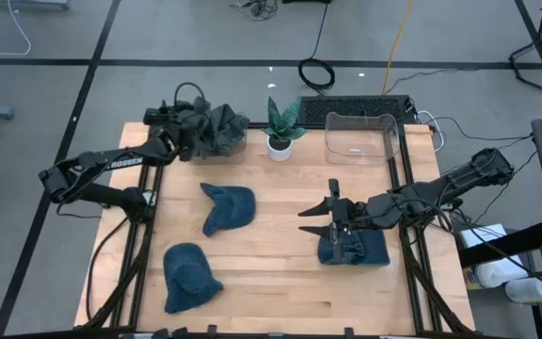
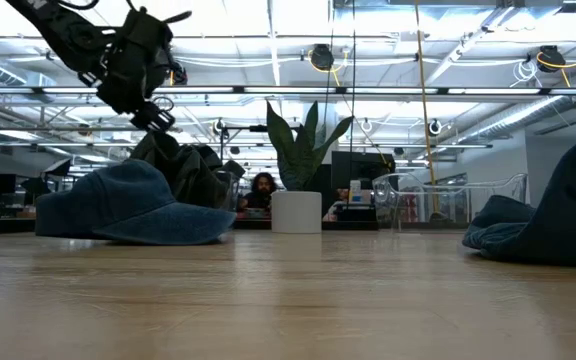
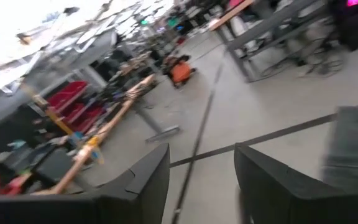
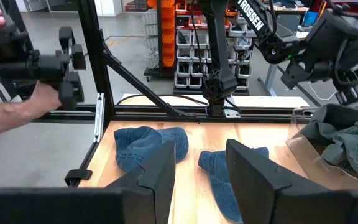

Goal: Pick & Place hat
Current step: Put the green cap into the left transparent bin, then put the bottom left blue cap into the right transparent bin

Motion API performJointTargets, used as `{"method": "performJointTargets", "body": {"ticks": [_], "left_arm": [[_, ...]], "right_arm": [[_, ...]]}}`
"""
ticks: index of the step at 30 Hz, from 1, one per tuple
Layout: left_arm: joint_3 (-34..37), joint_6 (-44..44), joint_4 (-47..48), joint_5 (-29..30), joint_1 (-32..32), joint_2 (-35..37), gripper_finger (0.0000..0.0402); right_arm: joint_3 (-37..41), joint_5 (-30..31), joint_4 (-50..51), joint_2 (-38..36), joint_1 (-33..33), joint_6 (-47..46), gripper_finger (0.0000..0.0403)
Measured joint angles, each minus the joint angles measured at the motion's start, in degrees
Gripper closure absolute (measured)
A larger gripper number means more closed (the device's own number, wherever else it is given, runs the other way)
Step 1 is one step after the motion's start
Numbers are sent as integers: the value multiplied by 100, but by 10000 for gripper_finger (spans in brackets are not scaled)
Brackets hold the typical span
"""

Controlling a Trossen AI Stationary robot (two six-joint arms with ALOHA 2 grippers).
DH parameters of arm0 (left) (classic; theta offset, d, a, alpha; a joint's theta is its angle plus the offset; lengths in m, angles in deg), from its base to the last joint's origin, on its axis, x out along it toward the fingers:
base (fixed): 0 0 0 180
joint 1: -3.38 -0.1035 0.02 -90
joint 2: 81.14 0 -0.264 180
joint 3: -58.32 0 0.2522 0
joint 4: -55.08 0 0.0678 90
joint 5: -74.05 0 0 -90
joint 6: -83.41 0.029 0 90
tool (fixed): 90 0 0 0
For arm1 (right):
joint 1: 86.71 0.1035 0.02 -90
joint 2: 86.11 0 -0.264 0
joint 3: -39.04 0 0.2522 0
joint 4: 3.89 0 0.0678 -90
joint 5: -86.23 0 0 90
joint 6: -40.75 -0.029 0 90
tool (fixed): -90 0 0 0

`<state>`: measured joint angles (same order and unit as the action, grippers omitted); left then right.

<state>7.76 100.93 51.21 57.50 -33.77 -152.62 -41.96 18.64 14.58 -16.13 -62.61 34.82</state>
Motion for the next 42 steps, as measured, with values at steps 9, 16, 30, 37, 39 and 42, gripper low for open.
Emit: {"method": "performJointTargets", "body": {"ticks": [9, 16, 30, 37, 39, 42], "left_arm": [[0, -856, 422, -203, 417, -128, 215], [0, -771, 400, -343, 563, -78, 200], [0, -1268, 807, -3674, 1278, 536, 191], [-2, -1624, 1400, -5447, 1645, 607, 190], [-2, -1646, 1451, -5990, 1763, 607, 194], [-2, -1661, 1500, -6826, 1978, 607, 200]], "right_arm": [[0, 0, 0, 0, 0, 0, 273], [0, 0, 0, 0, 0, 0, 273], [0, 0, 0, 0, 0, 0, 273], [0, -1, 0, 0, 0, 0, 273], [0, -1, 0, 0, 0, 0, 273], [0, 0, 0, 0, 0, 0, 273]]}}
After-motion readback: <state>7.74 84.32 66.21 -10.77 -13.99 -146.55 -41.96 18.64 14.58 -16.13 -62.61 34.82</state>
